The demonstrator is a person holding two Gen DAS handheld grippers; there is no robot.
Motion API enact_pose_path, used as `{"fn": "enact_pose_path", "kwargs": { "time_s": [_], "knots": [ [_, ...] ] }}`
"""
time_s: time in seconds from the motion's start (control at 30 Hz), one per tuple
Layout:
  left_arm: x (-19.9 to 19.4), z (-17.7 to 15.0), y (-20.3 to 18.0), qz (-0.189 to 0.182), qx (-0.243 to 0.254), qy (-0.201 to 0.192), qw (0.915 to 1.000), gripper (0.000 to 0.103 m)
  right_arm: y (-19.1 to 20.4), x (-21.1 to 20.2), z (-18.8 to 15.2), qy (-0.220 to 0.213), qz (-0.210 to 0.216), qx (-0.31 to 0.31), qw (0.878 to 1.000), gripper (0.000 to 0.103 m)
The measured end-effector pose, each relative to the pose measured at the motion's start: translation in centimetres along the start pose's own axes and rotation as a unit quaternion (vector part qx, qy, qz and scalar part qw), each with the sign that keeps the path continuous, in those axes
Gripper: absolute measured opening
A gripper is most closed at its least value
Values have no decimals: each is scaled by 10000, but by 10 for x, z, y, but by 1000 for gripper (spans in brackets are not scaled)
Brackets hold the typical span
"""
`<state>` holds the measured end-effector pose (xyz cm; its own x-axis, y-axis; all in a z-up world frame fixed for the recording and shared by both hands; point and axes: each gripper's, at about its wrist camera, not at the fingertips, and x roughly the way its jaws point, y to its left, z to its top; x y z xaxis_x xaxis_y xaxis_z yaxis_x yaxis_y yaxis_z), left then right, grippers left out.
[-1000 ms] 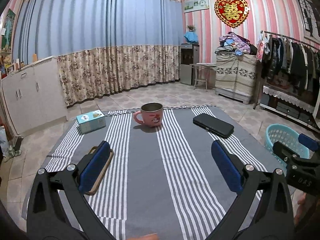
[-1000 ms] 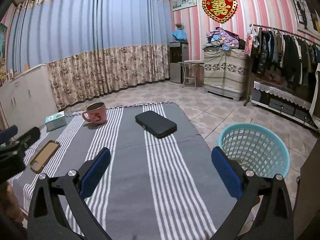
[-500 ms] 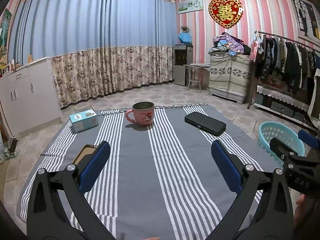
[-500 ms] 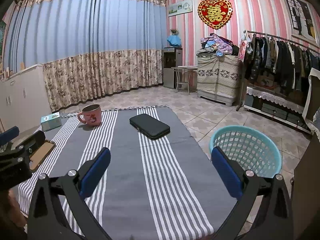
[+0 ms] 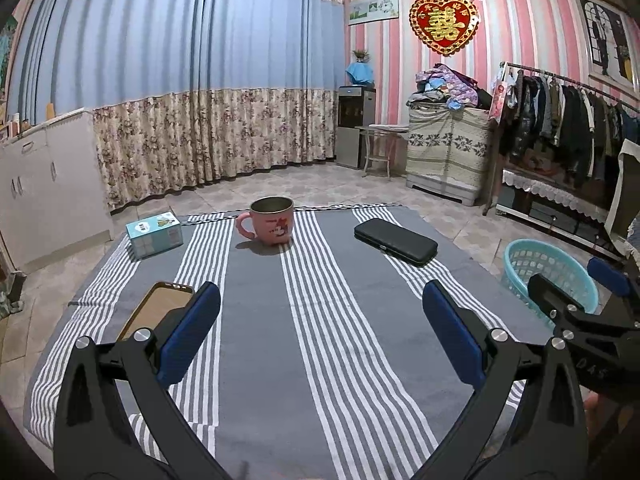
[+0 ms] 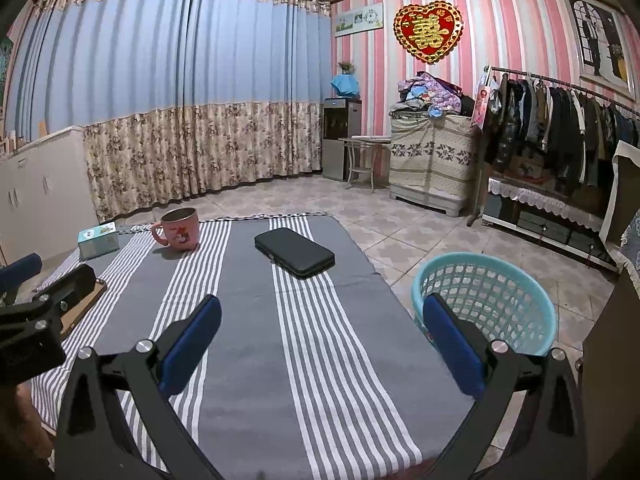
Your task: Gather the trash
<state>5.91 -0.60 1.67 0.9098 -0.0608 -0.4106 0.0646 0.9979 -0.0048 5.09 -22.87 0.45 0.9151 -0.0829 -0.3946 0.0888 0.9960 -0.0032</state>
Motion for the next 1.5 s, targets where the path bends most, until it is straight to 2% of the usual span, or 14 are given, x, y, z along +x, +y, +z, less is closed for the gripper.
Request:
{"fn": "enact_pose_path", "kwargs": {
  "time_s": [0.6, 1.5],
  "knots": [
    [-1, -5, -12, -248, 93, 8, 9996, 98, -12, 1, 0, -56, -113, 135, 9998, 99],
    [1, -3, -15, -198, 98, -29, 9998, 98, -18, 2, 2, -51, -129, 133, 9998, 99]
  ]
}}
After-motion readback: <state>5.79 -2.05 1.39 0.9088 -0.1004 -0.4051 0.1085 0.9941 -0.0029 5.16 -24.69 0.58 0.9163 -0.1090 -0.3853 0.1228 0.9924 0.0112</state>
